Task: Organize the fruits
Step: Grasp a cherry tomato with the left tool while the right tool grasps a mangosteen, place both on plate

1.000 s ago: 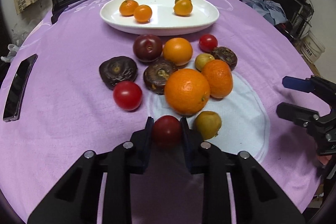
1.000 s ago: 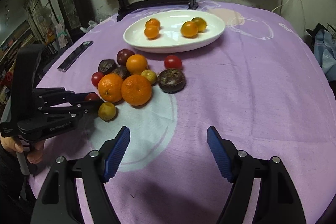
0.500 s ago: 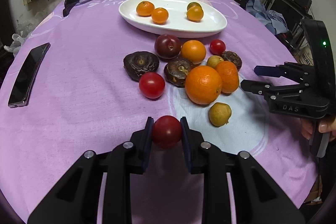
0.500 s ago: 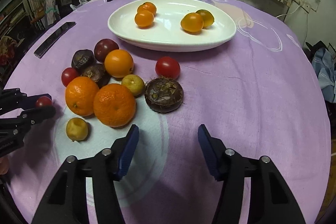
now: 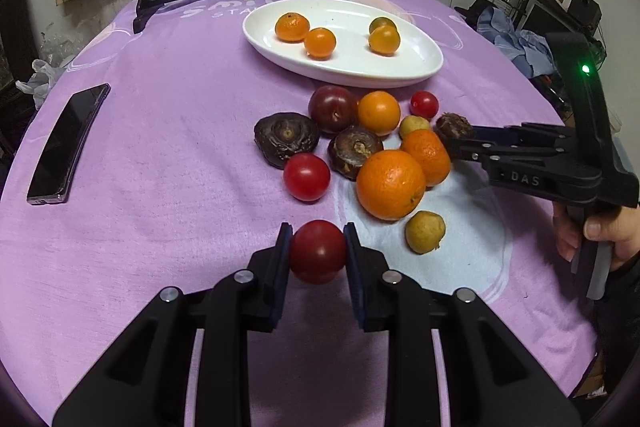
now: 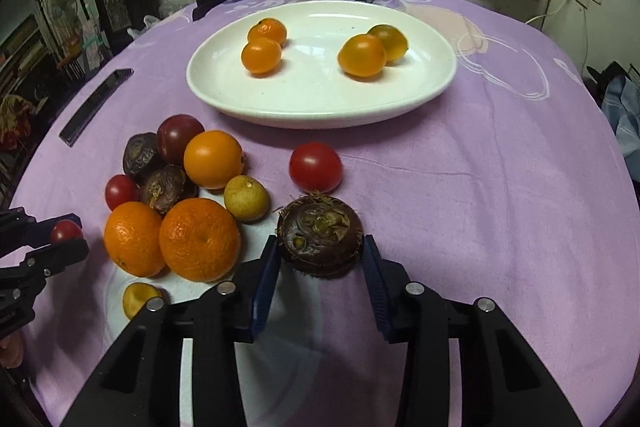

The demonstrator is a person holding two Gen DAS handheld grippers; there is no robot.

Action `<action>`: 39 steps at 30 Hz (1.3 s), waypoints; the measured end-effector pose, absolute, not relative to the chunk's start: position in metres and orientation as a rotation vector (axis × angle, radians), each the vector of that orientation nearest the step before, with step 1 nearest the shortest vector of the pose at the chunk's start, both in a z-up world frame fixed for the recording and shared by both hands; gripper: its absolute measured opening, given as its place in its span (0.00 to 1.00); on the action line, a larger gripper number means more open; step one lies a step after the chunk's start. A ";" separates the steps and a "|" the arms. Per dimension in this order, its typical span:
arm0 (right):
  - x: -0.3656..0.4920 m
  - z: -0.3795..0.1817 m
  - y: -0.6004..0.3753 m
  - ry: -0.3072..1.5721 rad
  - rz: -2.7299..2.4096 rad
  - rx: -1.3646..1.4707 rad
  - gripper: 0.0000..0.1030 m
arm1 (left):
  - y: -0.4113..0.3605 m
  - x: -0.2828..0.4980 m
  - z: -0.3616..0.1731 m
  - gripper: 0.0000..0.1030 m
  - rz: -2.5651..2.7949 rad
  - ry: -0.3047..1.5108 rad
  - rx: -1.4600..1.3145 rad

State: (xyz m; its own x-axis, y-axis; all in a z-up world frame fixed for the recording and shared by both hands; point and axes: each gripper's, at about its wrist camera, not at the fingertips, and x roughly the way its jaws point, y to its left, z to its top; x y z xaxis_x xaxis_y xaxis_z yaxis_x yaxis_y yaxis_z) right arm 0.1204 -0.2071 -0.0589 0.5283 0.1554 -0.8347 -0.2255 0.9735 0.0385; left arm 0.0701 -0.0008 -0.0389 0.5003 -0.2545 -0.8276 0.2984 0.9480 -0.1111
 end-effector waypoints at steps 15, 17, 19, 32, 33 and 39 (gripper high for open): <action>0.136 0.039 -0.226 0.766 0.269 -0.049 0.41 | -0.042 0.159 0.046 0.25 -0.334 0.851 0.101; 0.154 0.033 -0.225 0.783 0.265 -0.038 0.41 | -0.049 0.184 0.041 0.25 -0.319 0.869 0.101; 0.174 0.021 -0.223 0.812 0.251 -0.037 0.41 | -0.054 0.208 0.031 0.25 -0.297 0.889 0.108; 0.237 -0.038 -0.216 0.936 0.208 -0.049 0.42 | -0.047 0.285 -0.044 0.26 -0.182 1.019 0.075; 0.240 -0.041 -0.215 0.945 0.210 -0.046 0.42 | -0.048 0.287 -0.046 0.26 -0.176 1.020 0.086; 0.231 -0.037 -0.211 0.886 0.195 -0.085 0.58 | -0.053 0.287 -0.033 0.66 -0.164 0.987 0.082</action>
